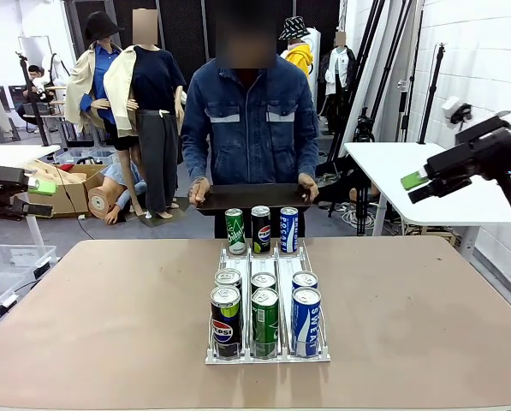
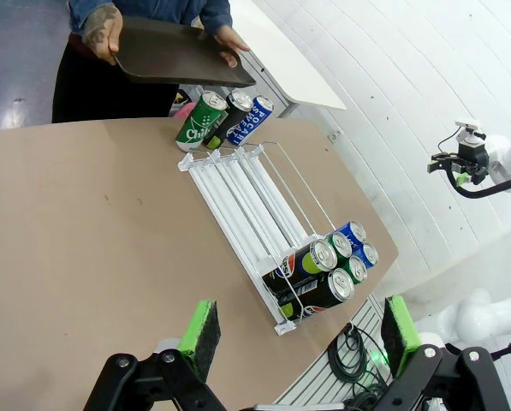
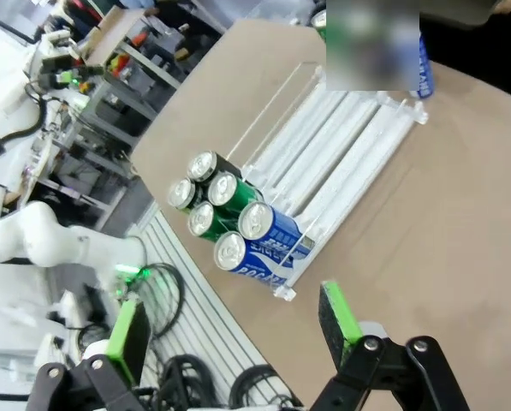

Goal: Retrieve and hand over the desired beverage to the person.
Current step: Pick up a can of the same type that the person held from the Automatic Can Dispenser.

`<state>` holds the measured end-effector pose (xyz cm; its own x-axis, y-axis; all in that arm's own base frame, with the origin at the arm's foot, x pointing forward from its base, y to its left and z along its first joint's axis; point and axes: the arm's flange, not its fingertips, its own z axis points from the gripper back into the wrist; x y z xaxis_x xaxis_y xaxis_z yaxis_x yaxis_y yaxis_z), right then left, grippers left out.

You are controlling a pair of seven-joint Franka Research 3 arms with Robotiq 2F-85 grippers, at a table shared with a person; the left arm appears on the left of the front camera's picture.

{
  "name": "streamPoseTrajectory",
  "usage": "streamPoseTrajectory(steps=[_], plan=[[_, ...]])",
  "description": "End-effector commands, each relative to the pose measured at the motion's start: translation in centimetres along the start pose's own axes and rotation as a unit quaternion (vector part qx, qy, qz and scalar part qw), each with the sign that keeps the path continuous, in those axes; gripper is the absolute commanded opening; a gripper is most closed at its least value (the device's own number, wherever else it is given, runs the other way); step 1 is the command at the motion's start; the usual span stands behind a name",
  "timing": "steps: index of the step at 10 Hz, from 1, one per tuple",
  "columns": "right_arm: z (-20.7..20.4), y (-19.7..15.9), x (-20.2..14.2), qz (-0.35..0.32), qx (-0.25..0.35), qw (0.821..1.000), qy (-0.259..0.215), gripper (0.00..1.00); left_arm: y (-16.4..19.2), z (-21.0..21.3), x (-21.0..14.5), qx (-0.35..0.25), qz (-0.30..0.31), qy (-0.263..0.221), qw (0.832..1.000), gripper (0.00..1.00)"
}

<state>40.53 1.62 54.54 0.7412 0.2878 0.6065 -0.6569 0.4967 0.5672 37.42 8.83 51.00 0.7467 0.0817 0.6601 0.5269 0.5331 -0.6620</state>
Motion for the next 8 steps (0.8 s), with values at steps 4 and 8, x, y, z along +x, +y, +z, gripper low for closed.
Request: streamPoseTrajectory(steps=[4,8], plan=[[-6.8,4.9,1.7,-0.012,-0.121,0.987,0.104,1.0,0.1,0.2,-0.1,-0.003,-0.001,-0.002,1.0,1.0],[-13.0,7.9,3.6,-0.075,-0.221,0.957,0.174,1.0,0.1,0.2,-0.1,-0.003,-0.001,-0.002,1.0,1.0]])
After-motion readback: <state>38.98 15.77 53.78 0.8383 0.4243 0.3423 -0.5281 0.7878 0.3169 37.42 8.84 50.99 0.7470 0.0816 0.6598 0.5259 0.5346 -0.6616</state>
